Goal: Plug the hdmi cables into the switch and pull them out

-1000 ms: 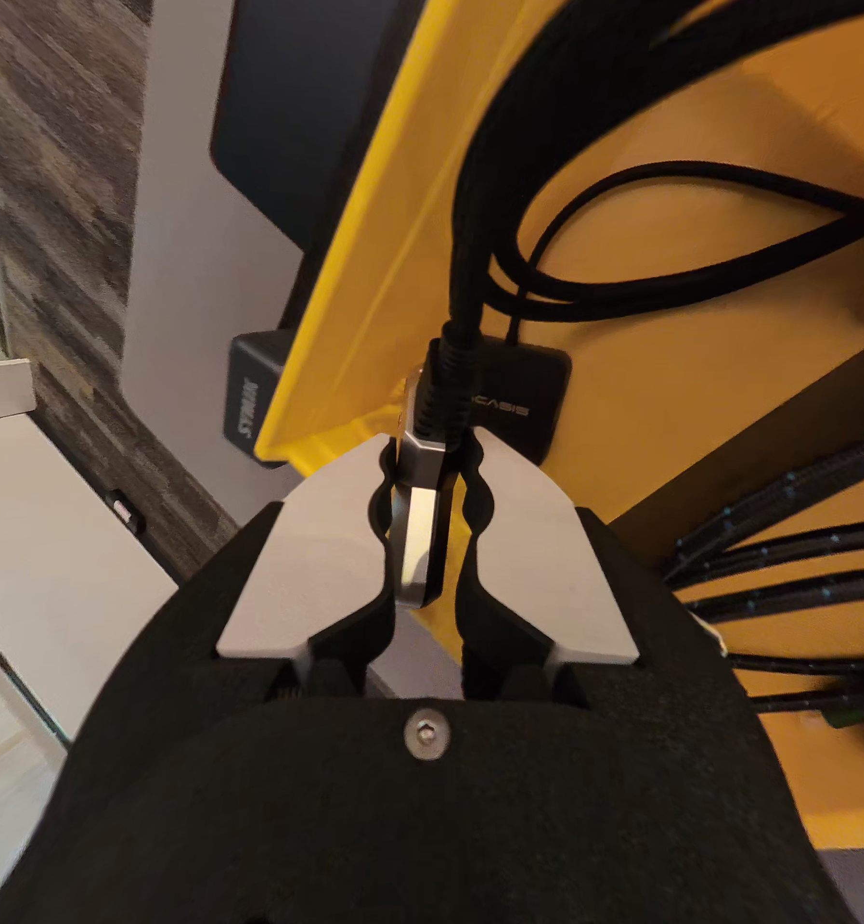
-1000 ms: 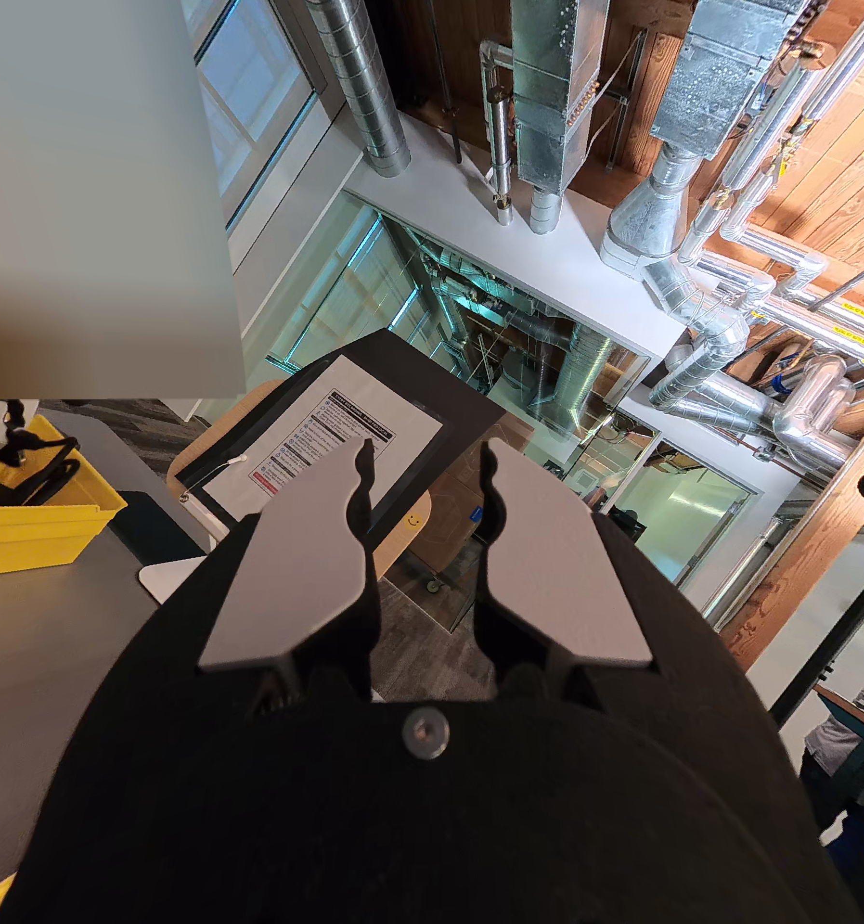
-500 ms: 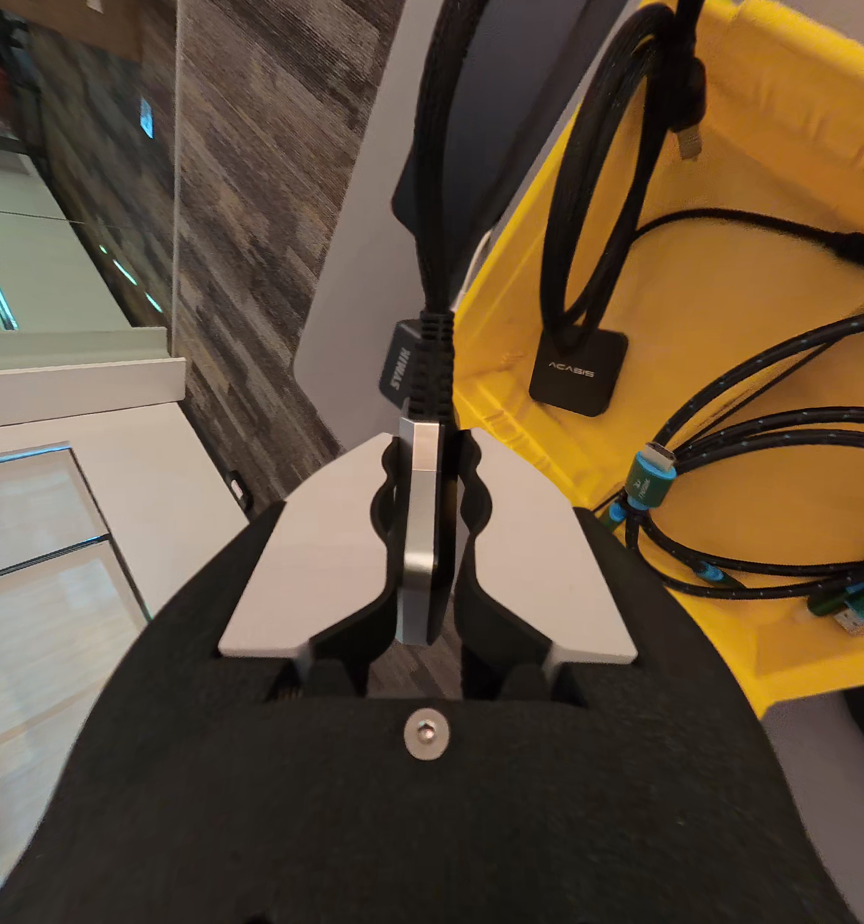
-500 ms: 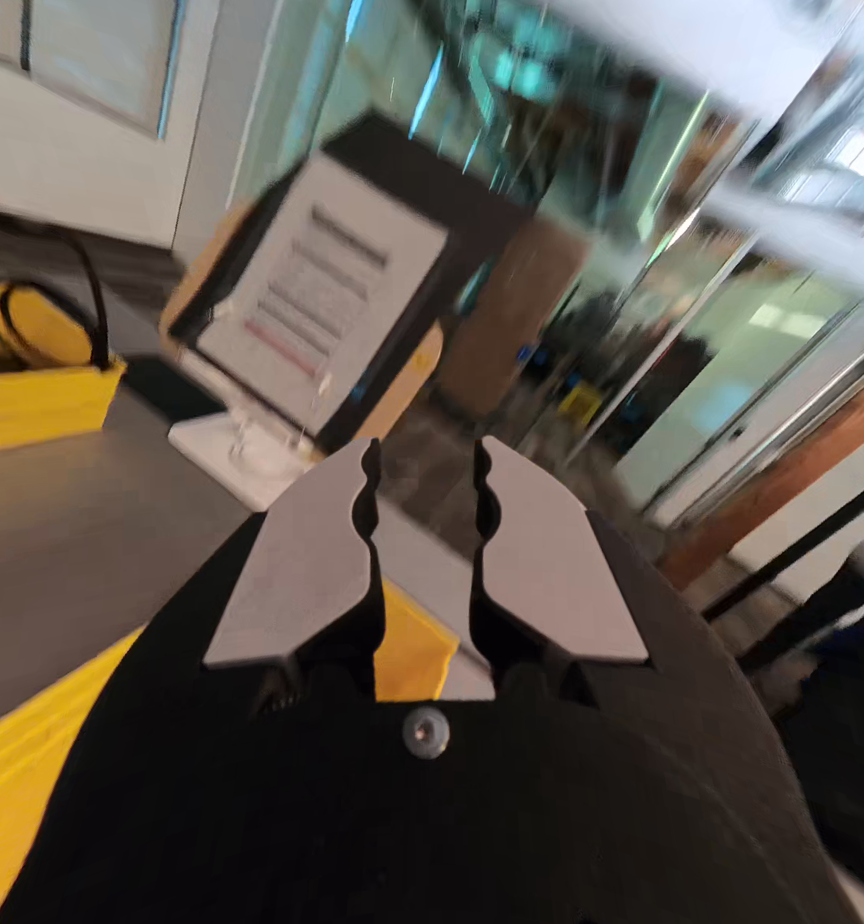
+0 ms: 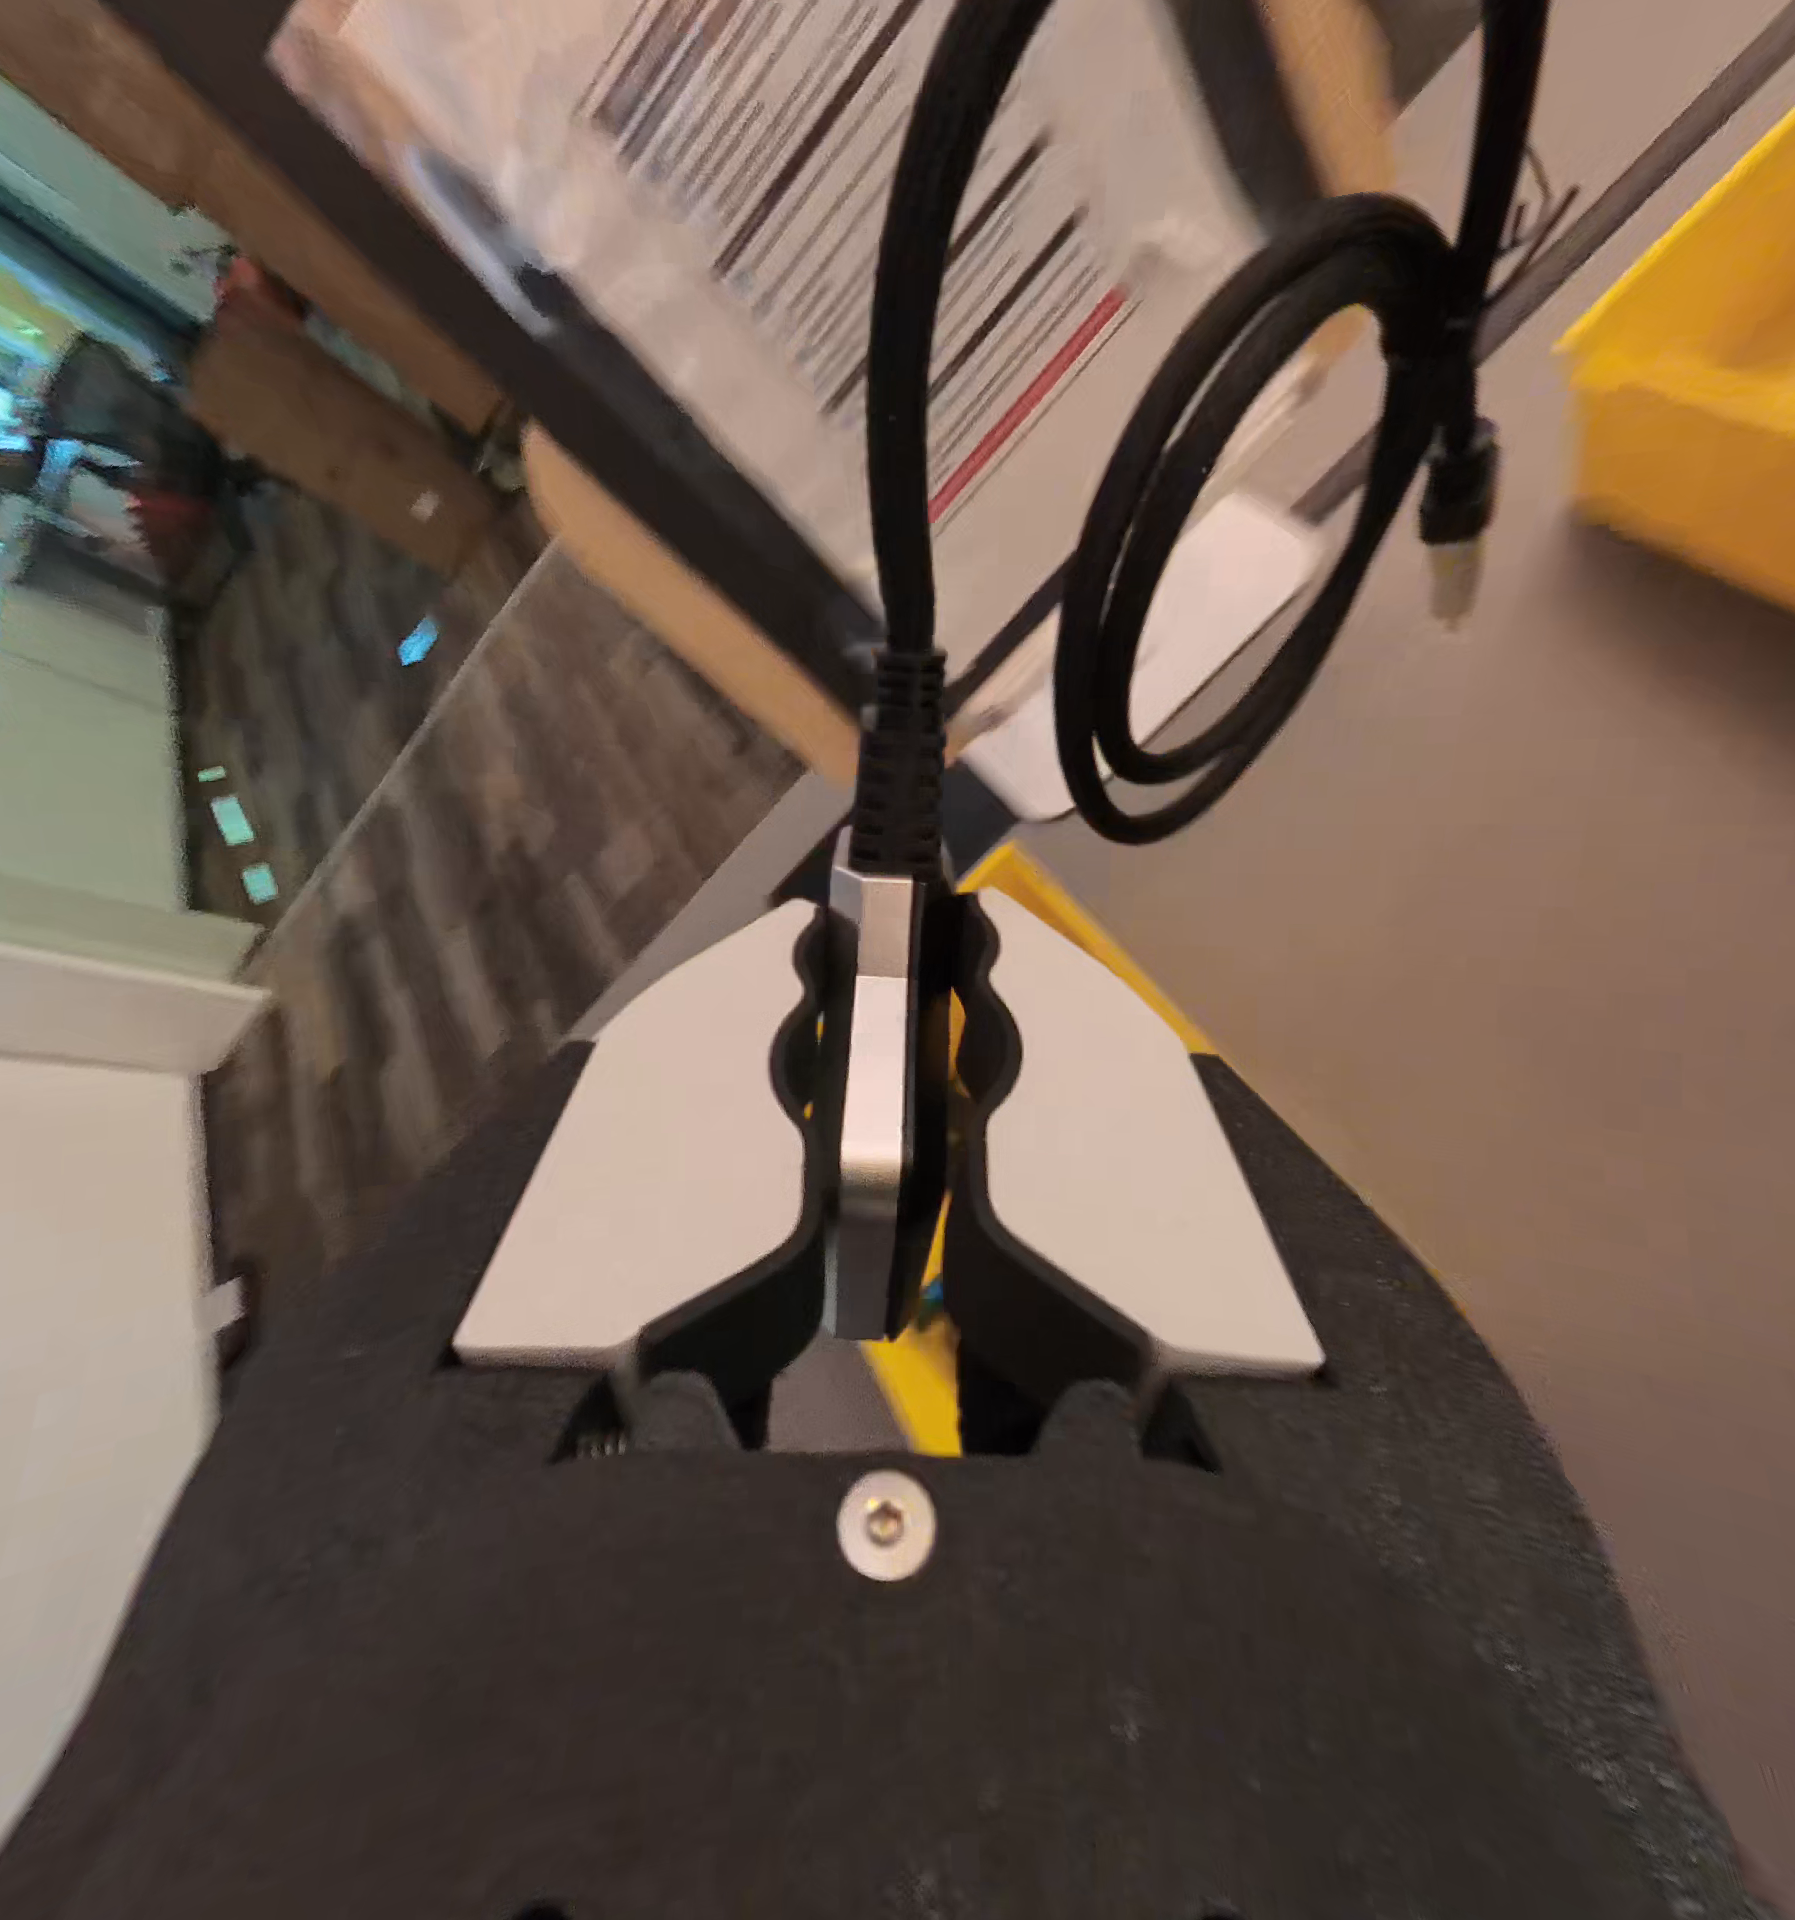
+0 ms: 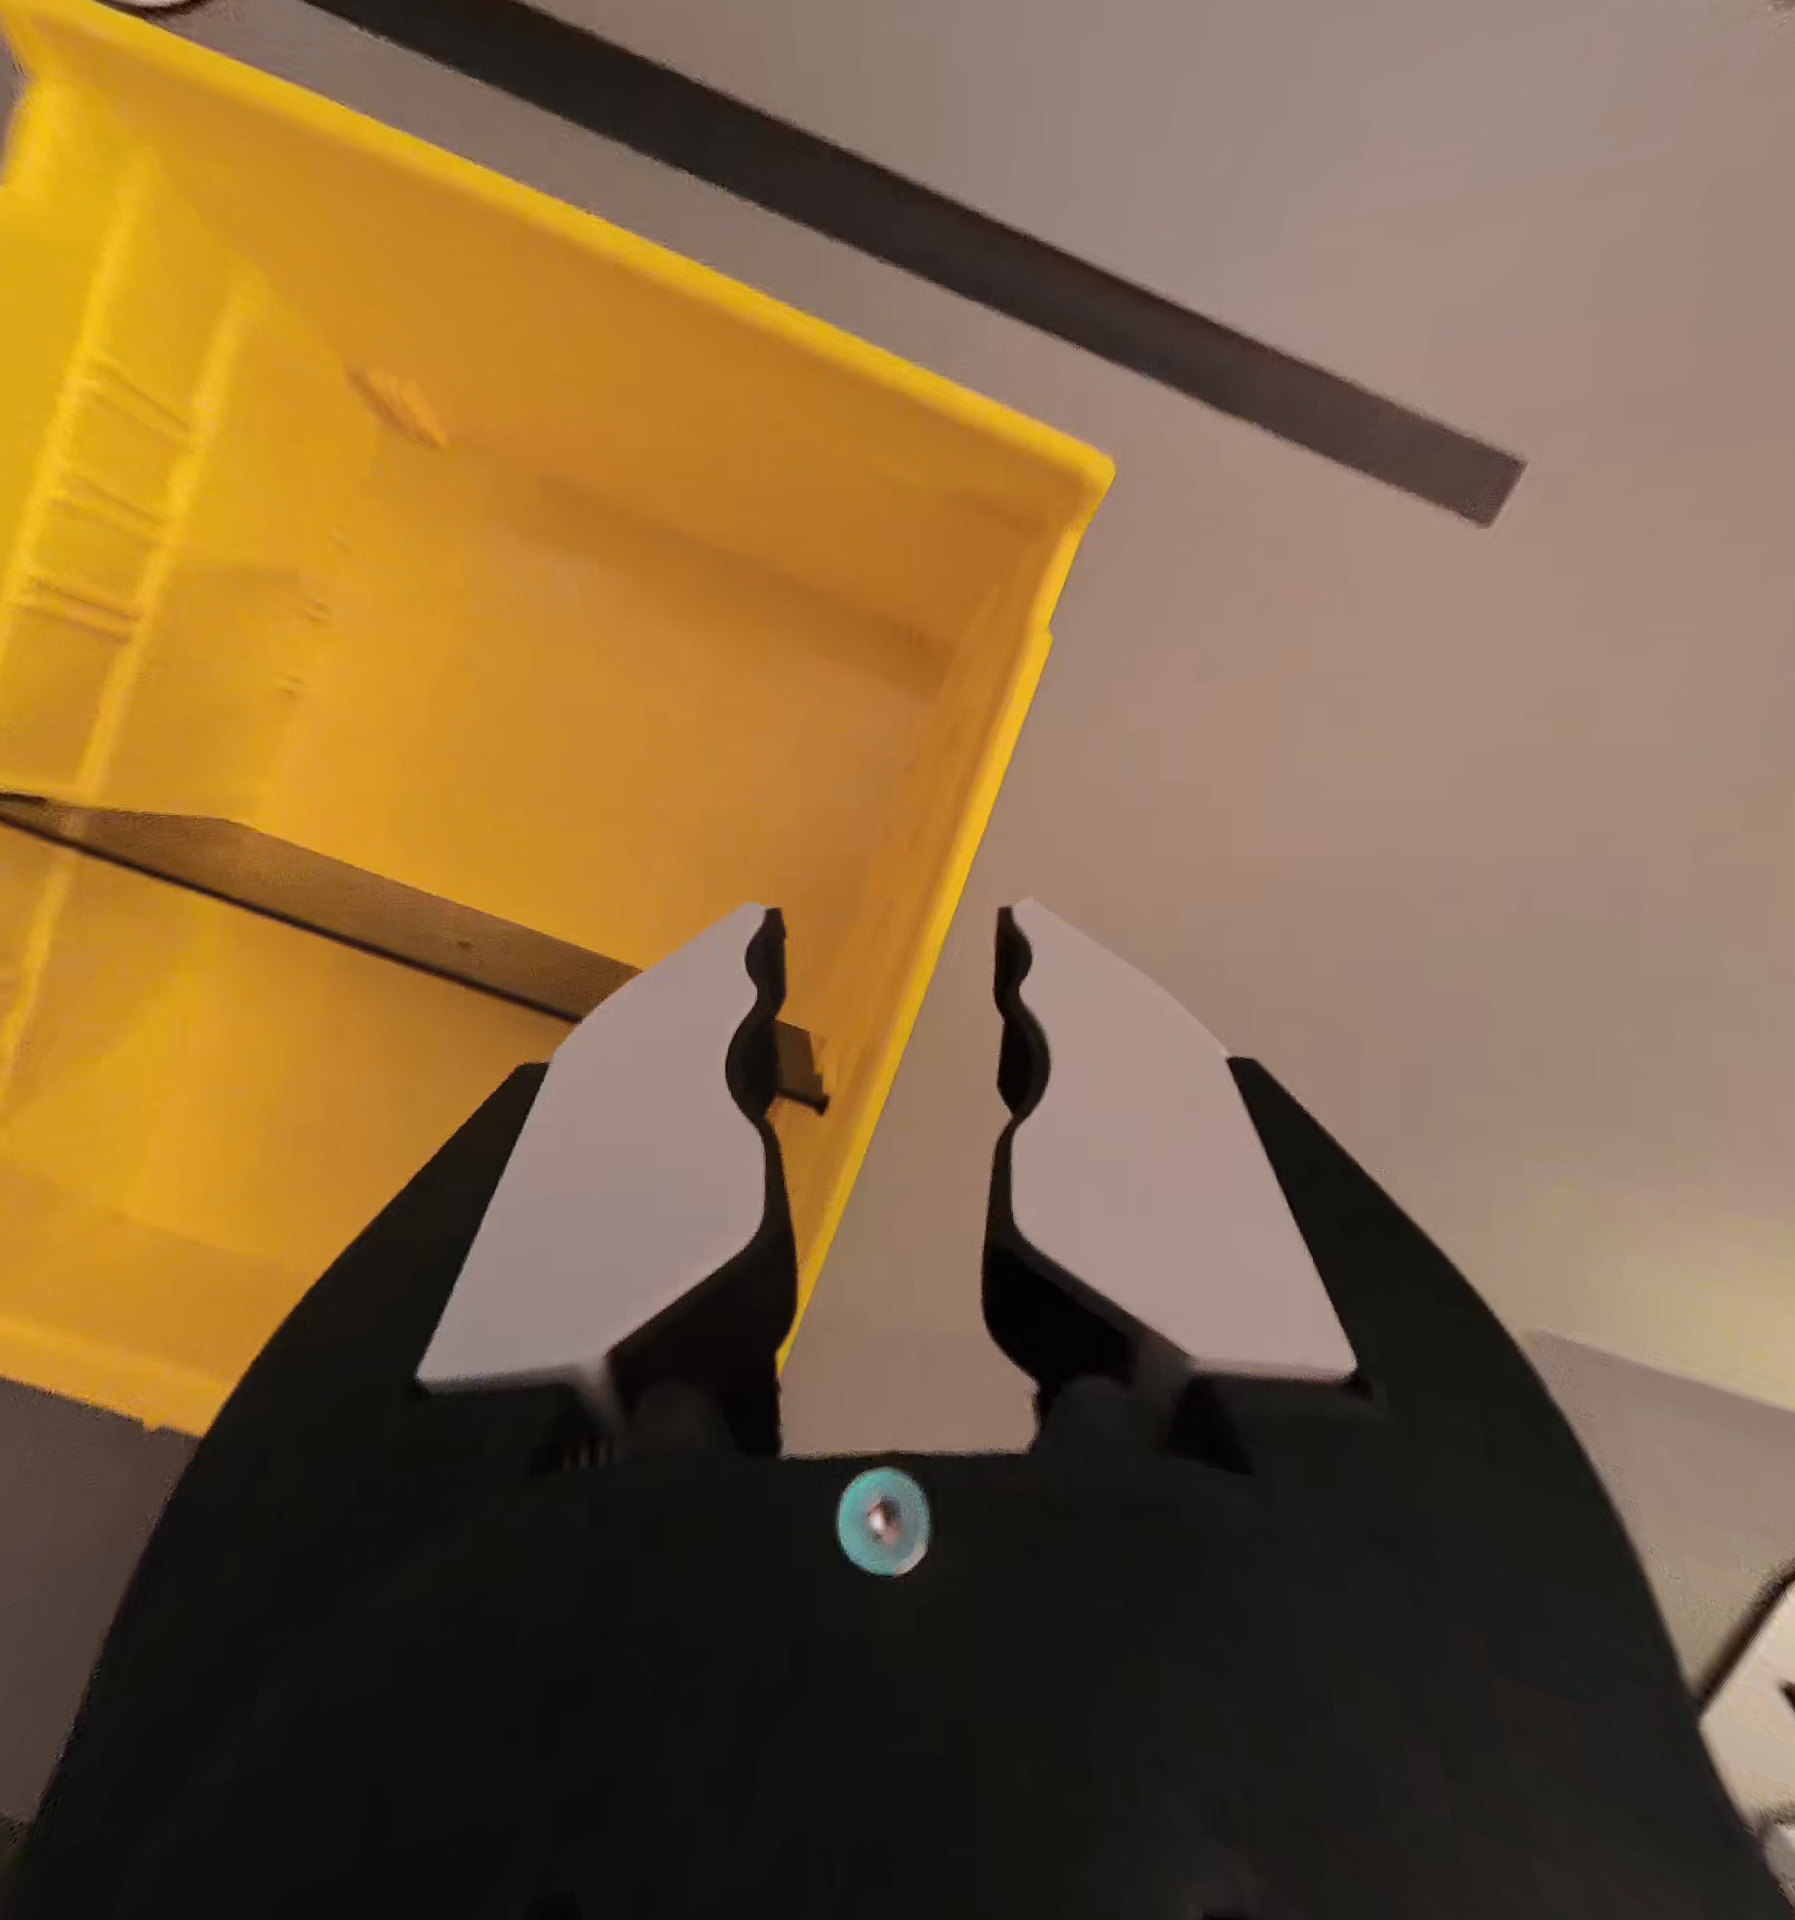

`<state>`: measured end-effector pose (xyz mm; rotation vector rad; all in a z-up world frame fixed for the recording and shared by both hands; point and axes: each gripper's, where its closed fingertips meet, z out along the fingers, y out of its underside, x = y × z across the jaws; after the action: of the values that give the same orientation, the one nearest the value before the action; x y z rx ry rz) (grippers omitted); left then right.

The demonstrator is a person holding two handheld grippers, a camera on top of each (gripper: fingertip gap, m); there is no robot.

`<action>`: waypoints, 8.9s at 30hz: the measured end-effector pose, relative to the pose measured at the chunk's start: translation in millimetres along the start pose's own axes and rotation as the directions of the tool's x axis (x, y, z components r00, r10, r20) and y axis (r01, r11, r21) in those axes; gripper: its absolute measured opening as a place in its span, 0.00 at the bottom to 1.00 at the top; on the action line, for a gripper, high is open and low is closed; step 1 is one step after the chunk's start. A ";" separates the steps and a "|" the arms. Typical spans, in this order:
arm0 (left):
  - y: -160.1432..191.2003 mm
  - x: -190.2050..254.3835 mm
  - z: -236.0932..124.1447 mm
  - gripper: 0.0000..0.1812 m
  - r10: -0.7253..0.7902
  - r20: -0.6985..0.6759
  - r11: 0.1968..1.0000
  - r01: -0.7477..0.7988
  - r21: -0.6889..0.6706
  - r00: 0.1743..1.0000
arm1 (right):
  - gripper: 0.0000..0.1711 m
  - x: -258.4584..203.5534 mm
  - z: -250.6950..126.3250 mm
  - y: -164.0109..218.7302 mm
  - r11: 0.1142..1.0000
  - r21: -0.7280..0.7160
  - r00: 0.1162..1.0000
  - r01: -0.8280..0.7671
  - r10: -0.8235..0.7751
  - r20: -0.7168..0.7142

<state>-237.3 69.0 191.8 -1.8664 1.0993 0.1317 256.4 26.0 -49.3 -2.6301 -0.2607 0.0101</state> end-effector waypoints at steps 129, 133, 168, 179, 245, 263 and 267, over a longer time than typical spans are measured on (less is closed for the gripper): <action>-28.0 239.5 -88.5 0.06 0.257 -0.605 0.752 0.237 0.615 0.754 | 0.12 -378.2 -199.2 -9.9 0.036 0.996 0.202 0.080 -0.979 0.019; -27.7 240.8 -87.4 0.06 0.248 -0.606 0.752 0.243 0.612 0.756 | 0.12 -382.1 -200.7 -10.6 -0.002 0.996 0.228 0.093 -0.973 -0.023; -28.0 224.4 -72.4 0.06 0.096 -0.663 0.674 0.442 0.592 0.742 | 0.23 -369.9 -200.6 -31.2 0.179 0.983 0.265 -0.041 -0.947 0.184; -30.5 237.7 -70.0 0.06 0.114 -0.674 0.692 0.429 0.581 0.729 | 0.05 -395.7 -171.3 -16.5 0.165 0.976 0.226 0.145 -0.965 0.130; -0.3 181.7 -35.7 0.06 -0.372 -0.863 0.454 0.878 0.151 0.341 | 0.00 -459.4 -171.9 5.6 -0.247 0.945 0.492 0.215 -0.808 -0.323; 0.8 156.3 -24.1 0.06 -0.501 -0.771 0.301 0.915 0.271 0.393 | 0.08 -404.5 -112.0 -62.0 0.079 0.837 0.729 0.541 -0.540 -0.420; 1.4 157.9 -27.4 0.06 -0.484 -0.773 0.324 0.905 0.277 0.410 | 0.07 -388.7 -114.0 -70.8 0.079 0.832 0.693 0.549 -0.600 -0.400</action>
<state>-153.9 -51.6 127.3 -1.5112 0.3554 -1.3332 -132.0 -39.7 69.0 -1.1819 -0.9988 -0.0414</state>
